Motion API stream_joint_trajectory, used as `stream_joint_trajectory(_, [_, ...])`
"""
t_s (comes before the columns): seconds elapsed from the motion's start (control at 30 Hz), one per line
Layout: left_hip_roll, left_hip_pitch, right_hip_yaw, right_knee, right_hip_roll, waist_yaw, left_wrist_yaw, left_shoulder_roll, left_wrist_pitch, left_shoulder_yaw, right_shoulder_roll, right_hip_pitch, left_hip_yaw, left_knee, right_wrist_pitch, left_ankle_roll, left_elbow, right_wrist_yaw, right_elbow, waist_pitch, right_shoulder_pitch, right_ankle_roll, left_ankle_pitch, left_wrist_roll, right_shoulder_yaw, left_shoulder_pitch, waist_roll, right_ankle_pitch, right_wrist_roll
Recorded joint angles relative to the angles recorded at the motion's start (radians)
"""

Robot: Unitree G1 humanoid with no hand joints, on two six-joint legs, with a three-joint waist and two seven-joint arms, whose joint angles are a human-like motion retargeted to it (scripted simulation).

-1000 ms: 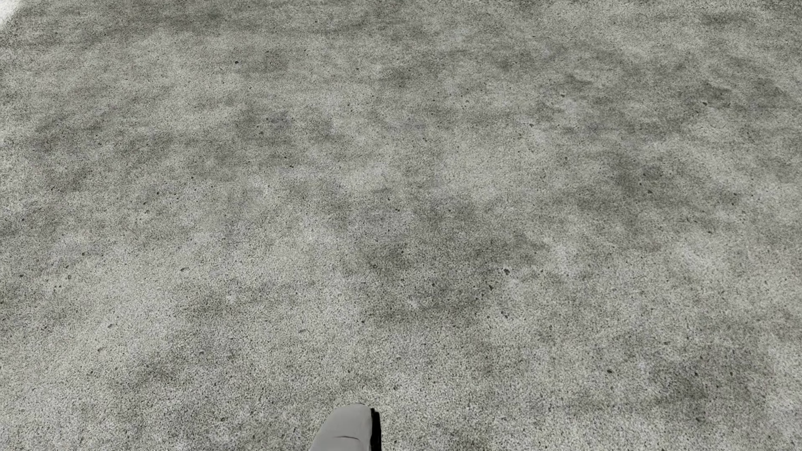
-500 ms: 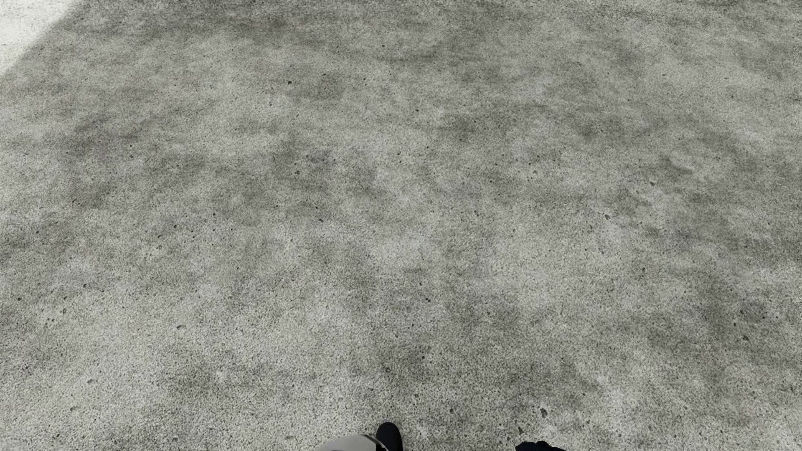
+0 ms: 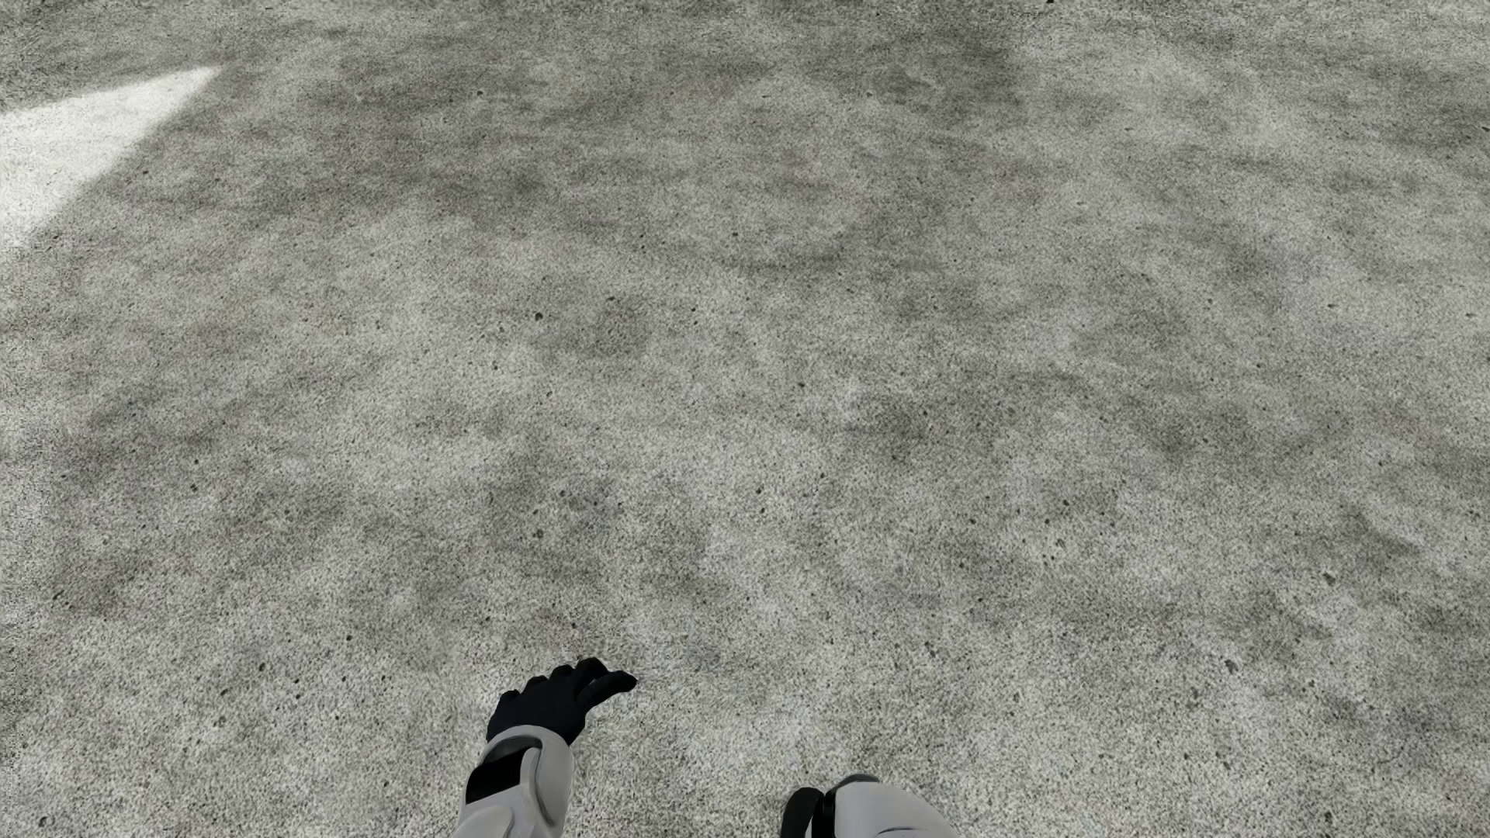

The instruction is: Walk towards the sofa

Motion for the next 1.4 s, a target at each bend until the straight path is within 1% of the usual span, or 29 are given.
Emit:
stream_joint_trajectory(0.03, [0.026, -0.099, -0.017, -0.004, 0.0, 0.006, -0.008, -0.009, 0.054, 0.022, -0.004, 0.07, -0.021, 0.122, -0.005, 0.035, 0.06, -0.026, 0.031, 0.002, -0.017, 0.008, -0.054, 0.006, 0.016, 0.029, 0.013, -0.055, -0.025])
stream_joint_trajectory(0.07, [0.061, -0.191, -0.026, -0.035, 0.004, 0.014, -0.002, -0.021, 0.102, 0.055, -0.02, 0.149, -0.021, 0.179, -0.018, 0.068, 0.122, -0.06, 0.063, 0.002, -0.047, 0.017, -0.101, 0.007, 0.062, 0.065, 0.02, -0.091, -0.083])
stream_joint_trajectory(0.1, [0.109, -0.272, -0.026, -0.079, 0.01, 0.026, 0.003, -0.029, 0.14, 0.092, -0.031, 0.224, -0.001, 0.175, -0.037, 0.063, 0.177, -0.097, 0.081, 0.001, -0.086, 0.026, -0.108, 0.003, 0.099, 0.109, 0.024, -0.117, -0.129])
stream_joint_trajectory(0.13, [0.152, -0.343, -0.018, -0.124, 0.02, 0.041, -0.01, -0.026, 0.157, 0.122, -0.03, 0.294, 0.028, 0.121, -0.072, 0.06, 0.217, -0.114, 0.079, -0.002, -0.128, 0.035, -0.105, 0.0, 0.107, 0.16, 0.026, -0.14, -0.127])
stream_joint_trajectory(0.23, [0.195, -0.471, 0.02, -0.228, 0.039, 0.088, -0.105, 0.02, 0.089, 0.146, -0.061, 0.471, 0.135, -0.312, -0.241, 0.088, 0.239, -0.105, 0.001, -0.009, -0.264, 0.066, -0.116, 0.032, 0.119, 0.337, 0.028, -0.217, -0.034])
stream_joint_trajectory(0.27, [0.168, -0.47, 0.032, -0.254, 0.038, 0.101, -0.132, 0.031, 0.059, 0.154, -0.084, 0.526, 0.152, -0.559, -0.257, 0.088, 0.238, -0.134, -0.039, -0.009, -0.313, 0.078, -0.103, 0.05, 0.146, 0.388, 0.029, -0.244, -0.032])
stream_joint_trajectory(0.33, [0.062, -0.439, 0.046, -0.321, 0.027, 0.122, -0.184, 0.037, 0.035, 0.175, -0.115, 0.648, 0.053, -1.049, -0.238, 0.067, 0.251, -0.181, -0.109, -0.007, -0.391, 0.101, -0.093, 0.101, 0.181, 0.461, 0.029, -0.263, -0.017])
stream_joint_trajectory(0.37, [0.027, -0.45, 0.035, -0.32, 0.02, 0.125, -0.207, 0.043, 0.027, 0.177, -0.117, 0.699, 0.036, -1.1, -0.208, -0.024, 0.262, -0.201, -0.138, -0.005, -0.414, 0.109, -0.104, 0.143, 0.164, 0.477, 0.028, -0.267, 0.014])
stream_joint_trajectory(0.4, [-0.004, -0.454, 0.007, -0.289, 0.01, 0.124, -0.241, 0.055, 0.02, 0.163, -0.114, 0.752, 0.056, -1.047, -0.177, -0.054, 0.278, -0.221, -0.166, -0.003, -0.41, 0.113, -0.052, 0.202, 0.122, 0.473, 0.026, -0.253, 0.059])
stream_joint_trajectory(0.47, [-0.051, -0.458, -0.026, -0.16, -0.033, 0.134, -0.254, 0.042, 0.006, 0.176, -0.097, 0.801, 0.051, -0.847, -0.138, 0.169, 0.268, -0.254, -0.193, 0.002, -0.382, 0.095, 0.048, 0.28, 0.052, 0.449, 0.011, -0.108, 0.151])
stream_joint_trajectory(0.5, [-0.056, -0.458, -0.027, 0.003, -0.076, 0.139, -0.222, 0.011, 0.004, 0.21, -0.095, 0.765, 0.071, -0.743, -0.119, 0.214, 0.246, -0.245, -0.177, 0.007, -0.375, 0.093, -0.013, 0.282, 0.047, 0.444, -0.001, 0.002, 0.18])
stream_joint_trajectory(0.57, [-0.073, -0.393, -0.006, 0.426, -0.199, 0.135, -0.077, -0.072, 0.033, 0.287, -0.107, 0.588, 0.098, -0.63, -0.088, 0.211, 0.217, -0.158, -0.125, 0.018, -0.363, 0.118, -0.176, 0.246, 0.108, 0.404, -0.039, 0.218, 0.144])
stream_joint_trajectory(0.63, [-0.1, -0.265, 0.056, 0.668, -0.224, 0.106, 0.091, -0.121, 0.074, 0.272, -0.116, 0.359, 0.099, -0.668, -0.093, 0.196, 0.229, -0.057, -0.118, 0.021, -0.322, 0.046, -0.258, 0.269, 0.185, 0.296, -0.069, 0.107, 0.02])
stream_joint_trajectory(0.67, [-0.114, -0.199, 0.05, 0.702, -0.244, 0.089, 0.131, -0.144, 0.067, 0.267, -0.113, 0.256, 0.085, -0.707, -0.106, 0.19, 0.237, -0.04, -0.138, 0.019, -0.273, 0.067, -0.283, 0.266, 0.18, 0.226, -0.076, 0.104, -0.017])
stream_joint_trajectory(0.7, [-0.127, -0.132, 0.036, 0.681, -0.256, 0.07, 0.133, -0.158, 0.041, 0.256, -0.09, 0.166, 0.065, -0.751, -0.109, 0.182, 0.232, -0.036, -0.161, 0.014, -0.219, 0.072, -0.303, 0.241, 0.149, 0.152, -0.08, 0.107, -0.021])
stream_joint_trajectory(0.77, [-0.145, -0.01, -0.006, 0.501, -0.257, 0.036, 0.085, -0.161, -0.068, 0.227, -0.036, 0.02, 0.025, -0.827, -0.107, 0.167, 0.206, -0.047, -0.214, 0.005, -0.109, 0.059, -0.349, 0.163, 0.058, -0.002, -0.081, 0.084, 0.053])
stream_joint_trajectory(0.83, [-0.156, 0.104, -0.063, 0.124, -0.234, 0.011, 0.031, -0.121, -0.155, 0.149, -0.014, -0.045, -0.008, -0.892, -0.093, 0.149, 0.133, -0.059, -0.196, -0.005, -0.044, 0.056, -0.408, 0.123, 0.0, -0.145, -0.082, 0.099, 0.121])
stream_joint_trajectory(0.9, [-0.154, 0.205, -0.056, -0.384, -0.156, -0.002, 0.03, -0.07, -0.19, 0.055, -0.02, -0.032, -0.039, -0.937, -0.056, 0.13, 0.051, -0.025, -0.135, -0.012, 0.001, 0.117, -0.466, 0.124, 0.01, -0.259, -0.083, 0.139, 0.098])
stream_joint_trajectory(0.97, [-0.134, 0.276, -0.081, -0.479, -0.12, -0.001, 0.019, -0.017, -0.19, 0.002, -0.042, -0.051, -0.035, -0.88, -0.036, 0.1, -0.036, 0.035, -0.033, -0.012, 0.015, 0.121, -0.493, 0.123, 0.061, -0.299, -0.078, 0.085, 0.021])
stream_joint_trajectory(1.03, [-0.085, 0.327, -0.076, -0.293, -0.091, -0.003, 0.016, 0.025, -0.168, 0.025, -0.058, -0.048, -0.006, -0.736, -0.024, 0.082, -0.116, 0.095, 0.07, -0.01, -0.006, -0.007, -0.38, 0.073, 0.111, -0.232, -0.058, 0.228, -0.081])
stream_joint_trajectory(1.07, [-0.042, 0.293, -0.084, -0.175, -0.083, -0.005, 0.026, 0.035, -0.141, 0.043, -0.048, -0.047, 0.012, -0.563, -0.016, 0.088, -0.132, 0.107, 0.086, -0.007, -0.013, -0.041, -0.261, 0.048, 0.103, -0.182, -0.043, 0.204, -0.107])
stream_joint_trajectory(1.1, [0.018, 0.224, -0.089, -0.071, -0.073, -0.008, 0.025, 0.047, -0.098, 0.041, -0.028, -0.033, 0.031, -0.335, -0.013, 0.028, -0.135, 0.094, 0.076, -0.005, -0.017, -0.047, -0.149, 0.064, 0.069, -0.128, -0.026, 0.111, -0.102])
stream_joint_trajectory(1.13, [0.081, 0.132, -0.099, -0.021, -0.054, -0.008, 0.042, 0.06, -0.074, 0.02, -0.003, 0.008, 0.021, -0.122, -0.017, 0.009, -0.161, 0.072, 0.055, -0.003, -0.028, -0.041, -0.02, 0.119, 0.027, -0.066, -0.009, 0.032, -0.079])
stream_joint_trajectory(1.17, [0.11, 0.028, -0.107, -0.011, -0.033, -0.006, 0.064, 0.039, -0.094, 0.023, 0.014, 0.063, -0.009, 0.037, -0.027, 0.025, -0.237, 0.042, 0.027, 0.0, -0.049, -0.031, -0.039, 0.091, -0.015, 0.018, 0.007, -0.024, -0.045])
stream_joint_trajectory(1.2, [0.121, -0.073, -0.106, -0.029, -0.015, 0.0, 0.064, -0.02, -0.138, 0.037, 0.017, 0.128, -0.025, 0.138, -0.039, 0.053, -0.352, 0.009, 0.001, 0.001, -0.078, -0.019, -0.095, -0.067, -0.046, 0.126, 0.018, -0.063, -0.015])
stream_joint_trajectory(1.27, [0.149, -0.245, -0.078, -0.099, 0.019, 0.027, 0.06, -0.041, -0.272, -0.043, 0.015, 0.259, -0.016, 0.181, -0.059, 0.043, -0.657, -0.054, -0.033, -0.002, -0.148, 0.004, -0.105, -0.275, -0.048, 0.328, 0.026, -0.11, 0.007])
stream_joint_trajectory(1.33, [0.153, -0.381, -0.042, -0.179, 0.042, 0.063, 0.039, -0.027, -0.414, -0.195, -0.008, 0.385, 0.0, 0.037, -0.098, 0.062, -0.943, -0.069, -0.065, -0.01, -0.216, 0.024, -0.113, -0.516, 0.01, 0.385, 0.026, -0.145, 0.017])
stream_joint_trajectory(1.37, [0.155, -0.427, -0.027, -0.208, 0.049, 0.079, 0.024, -0.002, -0.462, -0.264, -0.03, 0.439, 0.012, -0.101, -0.111, 0.07, -1.059, -0.059, -0.078, -0.015, -0.256, 0.033, -0.112, -0.615, 0.059, 0.338, 0.026, -0.165, 0.012])
stream_joint_trajectory(1.4, [0.156, -0.451, -0.012, -0.228, 0.054, 0.09, 0.015, 0.016, -0.491, -0.311, -0.054, 0.488, 0.032, -0.292, -0.123, 0.081, -1.153, -0.045, -0.09, -0.021, -0.301, 0.043, -0.122, -0.676, 0.113, 0.259, 0.027, -0.187, 0.003])
